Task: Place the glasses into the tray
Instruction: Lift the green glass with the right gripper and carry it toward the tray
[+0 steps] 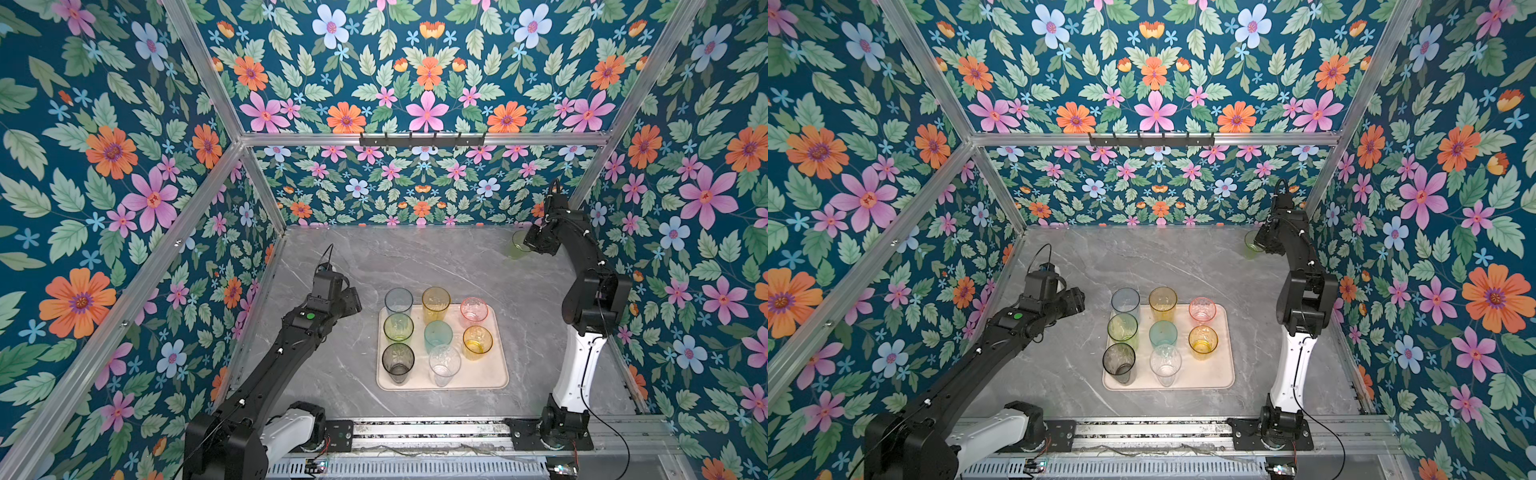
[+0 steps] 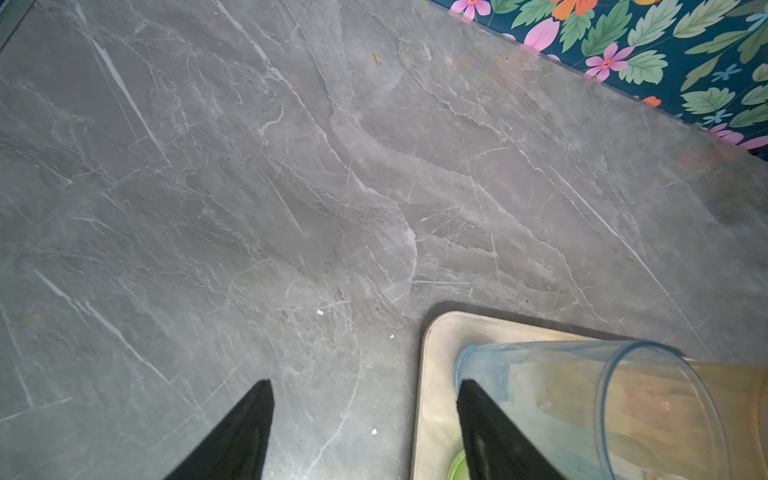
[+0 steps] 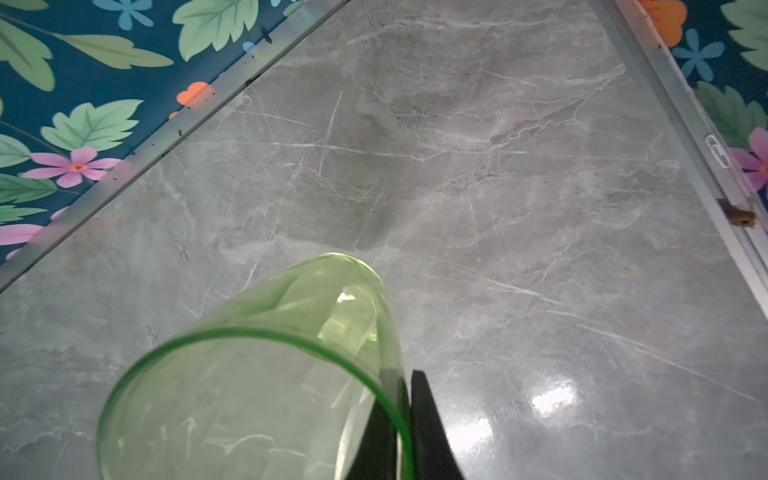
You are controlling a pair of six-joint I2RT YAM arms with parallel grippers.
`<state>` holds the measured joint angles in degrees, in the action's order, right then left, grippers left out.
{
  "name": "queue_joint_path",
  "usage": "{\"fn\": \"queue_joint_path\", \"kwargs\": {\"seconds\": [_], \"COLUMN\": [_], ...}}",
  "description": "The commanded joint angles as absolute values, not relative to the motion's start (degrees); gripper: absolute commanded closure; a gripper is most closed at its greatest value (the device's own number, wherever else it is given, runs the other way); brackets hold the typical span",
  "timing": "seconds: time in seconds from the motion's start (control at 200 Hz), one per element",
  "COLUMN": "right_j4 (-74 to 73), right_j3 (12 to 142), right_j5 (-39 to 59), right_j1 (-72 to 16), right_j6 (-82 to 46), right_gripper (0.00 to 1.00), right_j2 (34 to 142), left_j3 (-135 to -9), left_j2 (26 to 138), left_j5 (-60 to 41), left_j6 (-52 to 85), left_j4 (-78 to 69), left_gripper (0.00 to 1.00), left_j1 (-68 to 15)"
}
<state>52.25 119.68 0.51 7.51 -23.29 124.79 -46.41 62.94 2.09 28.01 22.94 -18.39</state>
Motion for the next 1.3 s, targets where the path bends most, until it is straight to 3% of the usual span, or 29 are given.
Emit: {"fn": "queue_joint_path", "kwargs": {"seconds": [0.0,1.295], "right_j4": [51.66,50.49], "right_j3": [118.28,77.13], "right_j5": [1.84,-1.0], "right_j1": [7.55,-0.1], "right_j6": [-22.59,-24.7], "right_gripper": [1.0,1.0], "right_j2": [122.4,76.37], "left_j3": [-46.89,-46.23], "left_j2": [62.63,63.59], "left_j5": [2.55,1.14], "left_j6": [27.6,27.03], "left_j4": [22.68,21.11], "left_gripper": [0.27,0.27], "left_j1": [-18.37,-18.38]}}
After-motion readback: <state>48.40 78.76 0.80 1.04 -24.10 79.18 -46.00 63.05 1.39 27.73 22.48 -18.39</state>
